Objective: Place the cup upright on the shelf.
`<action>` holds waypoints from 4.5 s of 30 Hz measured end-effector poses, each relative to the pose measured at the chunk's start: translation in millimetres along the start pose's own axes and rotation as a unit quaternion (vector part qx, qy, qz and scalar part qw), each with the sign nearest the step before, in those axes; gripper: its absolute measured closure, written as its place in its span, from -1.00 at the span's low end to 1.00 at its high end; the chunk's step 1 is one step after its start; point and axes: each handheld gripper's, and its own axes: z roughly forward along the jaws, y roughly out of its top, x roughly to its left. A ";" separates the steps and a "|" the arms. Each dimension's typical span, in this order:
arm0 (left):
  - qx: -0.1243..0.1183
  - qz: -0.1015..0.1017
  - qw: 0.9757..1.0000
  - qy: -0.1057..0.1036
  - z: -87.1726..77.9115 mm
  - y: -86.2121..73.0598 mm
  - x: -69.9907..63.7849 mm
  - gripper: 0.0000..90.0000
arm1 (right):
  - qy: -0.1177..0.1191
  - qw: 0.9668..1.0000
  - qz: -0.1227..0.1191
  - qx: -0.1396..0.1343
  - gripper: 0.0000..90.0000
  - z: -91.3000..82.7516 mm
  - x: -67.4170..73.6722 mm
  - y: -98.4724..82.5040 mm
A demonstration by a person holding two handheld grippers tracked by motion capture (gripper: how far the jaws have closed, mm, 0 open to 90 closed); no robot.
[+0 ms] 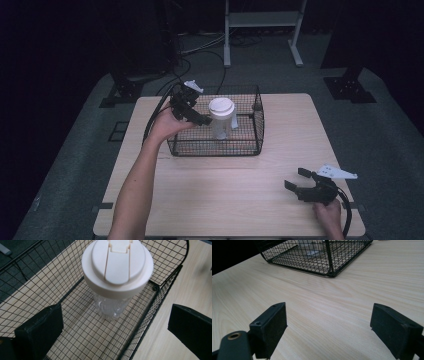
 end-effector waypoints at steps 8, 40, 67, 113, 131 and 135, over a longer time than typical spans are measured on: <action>-0.006 0.007 1.000 -0.004 -12.3 -6.3 -5.6 -1.00 | -0.003 1.000 -0.004 0.000 -0.71 0.3 0.4 0.2; -0.014 0.002 1.000 -0.013 -24.4 -54.6 -9.1 -1.00 | -0.014 1.000 -0.006 0.003 -0.71 1.1 0.7 -0.1; -0.036 0.037 0.998 -0.024 -31.8 -84.1 -43.6 -1.00 | -0.019 1.000 0.000 0.011 -0.71 1.6 0.9 0.0; -0.070 0.041 0.996 -0.028 -25.4 -157.4 -84.4 -1.00 | -0.022 1.000 -0.003 0.012 -0.71 2.2 1.2 0.1; -0.074 0.029 0.996 -0.033 -10.3 -175.4 -96.6 -1.00 | -0.022 1.000 -0.005 0.012 -0.71 2.2 1.5 0.0; -0.086 0.017 0.996 -0.035 -6.2 -182.6 -96.6 -1.00 | -0.022 1.000 -0.005 0.012 -0.71 2.2 1.6 0.0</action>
